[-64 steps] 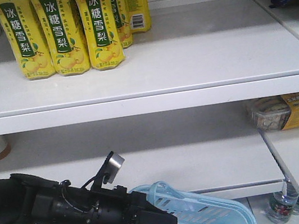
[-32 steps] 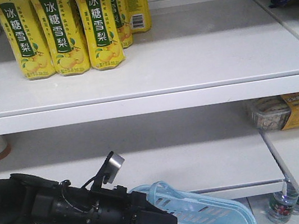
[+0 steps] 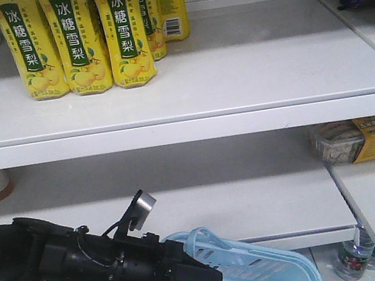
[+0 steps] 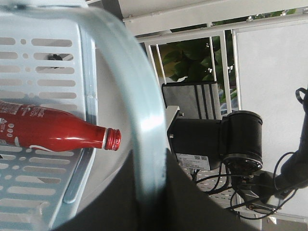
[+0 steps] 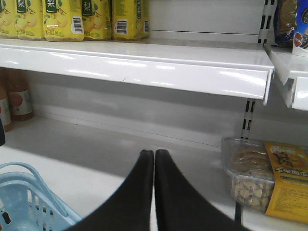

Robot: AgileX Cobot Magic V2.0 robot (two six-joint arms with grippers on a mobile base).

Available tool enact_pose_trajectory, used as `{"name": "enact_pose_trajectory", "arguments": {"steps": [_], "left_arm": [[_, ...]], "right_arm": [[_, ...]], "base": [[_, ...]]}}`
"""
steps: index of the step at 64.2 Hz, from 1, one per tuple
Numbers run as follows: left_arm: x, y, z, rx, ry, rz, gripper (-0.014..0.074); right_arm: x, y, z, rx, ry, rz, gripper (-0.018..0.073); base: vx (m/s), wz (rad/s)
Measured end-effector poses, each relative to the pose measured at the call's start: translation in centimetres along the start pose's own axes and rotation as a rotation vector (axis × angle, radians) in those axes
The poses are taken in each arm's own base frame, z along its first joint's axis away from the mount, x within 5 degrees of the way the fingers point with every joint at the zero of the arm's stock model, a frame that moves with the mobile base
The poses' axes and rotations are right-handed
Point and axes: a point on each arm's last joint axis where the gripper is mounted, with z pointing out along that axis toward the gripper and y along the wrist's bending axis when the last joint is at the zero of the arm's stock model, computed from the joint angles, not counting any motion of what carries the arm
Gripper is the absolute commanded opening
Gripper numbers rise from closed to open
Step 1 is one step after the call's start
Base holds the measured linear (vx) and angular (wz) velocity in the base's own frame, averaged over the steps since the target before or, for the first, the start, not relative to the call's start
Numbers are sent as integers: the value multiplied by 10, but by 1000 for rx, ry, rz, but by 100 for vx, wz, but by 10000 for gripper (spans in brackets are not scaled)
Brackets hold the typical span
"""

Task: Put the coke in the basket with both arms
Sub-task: 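Withdraw the right gripper up and away from the basket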

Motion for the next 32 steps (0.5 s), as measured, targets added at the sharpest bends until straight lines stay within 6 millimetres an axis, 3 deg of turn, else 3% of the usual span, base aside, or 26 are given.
{"name": "enact_pose_trajectory", "arguments": {"steps": [32], "left_arm": [[0, 1, 0, -9, -6, -1, -6]], "right_arm": [[0, 0, 0, 0, 0, 0, -10]], "base": [[0, 0]]}}
